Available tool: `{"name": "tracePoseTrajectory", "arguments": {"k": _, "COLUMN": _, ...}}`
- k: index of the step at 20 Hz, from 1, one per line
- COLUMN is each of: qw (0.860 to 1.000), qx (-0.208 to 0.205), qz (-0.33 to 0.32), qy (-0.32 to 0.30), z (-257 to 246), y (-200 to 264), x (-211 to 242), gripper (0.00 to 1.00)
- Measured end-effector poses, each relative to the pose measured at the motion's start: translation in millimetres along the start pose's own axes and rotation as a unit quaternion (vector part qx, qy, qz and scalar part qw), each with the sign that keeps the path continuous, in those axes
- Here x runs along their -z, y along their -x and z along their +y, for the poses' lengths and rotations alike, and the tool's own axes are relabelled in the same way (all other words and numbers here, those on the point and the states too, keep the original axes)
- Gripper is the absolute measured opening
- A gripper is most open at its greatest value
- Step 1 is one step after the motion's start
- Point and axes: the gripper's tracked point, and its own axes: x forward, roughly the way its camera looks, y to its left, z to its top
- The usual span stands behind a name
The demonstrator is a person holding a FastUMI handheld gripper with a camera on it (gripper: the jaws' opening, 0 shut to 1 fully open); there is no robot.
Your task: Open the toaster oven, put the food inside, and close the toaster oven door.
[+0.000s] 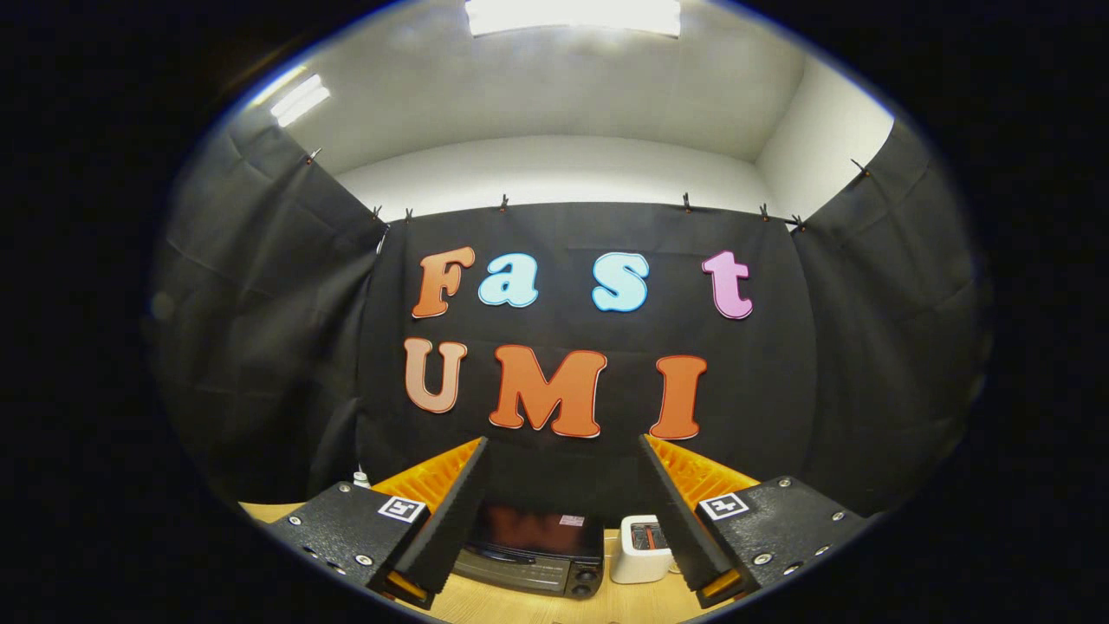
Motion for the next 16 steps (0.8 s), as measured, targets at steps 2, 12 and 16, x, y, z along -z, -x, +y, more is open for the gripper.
{"name": "tracePoseTrajectory", "arguments": {"k": 2, "qw": 1.000, "qx": 0.001, "qz": -0.007, "qy": 0.001, "z": 2.4, "y": 1.6, "x": -4.7, "gripper": 0.99}}
{"name": "tracePoseTrajectory", "arguments": {"k": 12, "qw": 0.999, "qx": -0.008, "qz": 0.016, "qy": -0.029, "z": 8.9, "y": -5.3, "x": 18.1, "gripper": 0.99}}
{"name": "tracePoseTrajectory", "arguments": {"k": 16, "qw": 0.998, "qx": -0.016, "qz": 0.038, "qy": -0.053, "z": 22.5, "y": -13.9, "x": 54.0, "gripper": 0.99}}
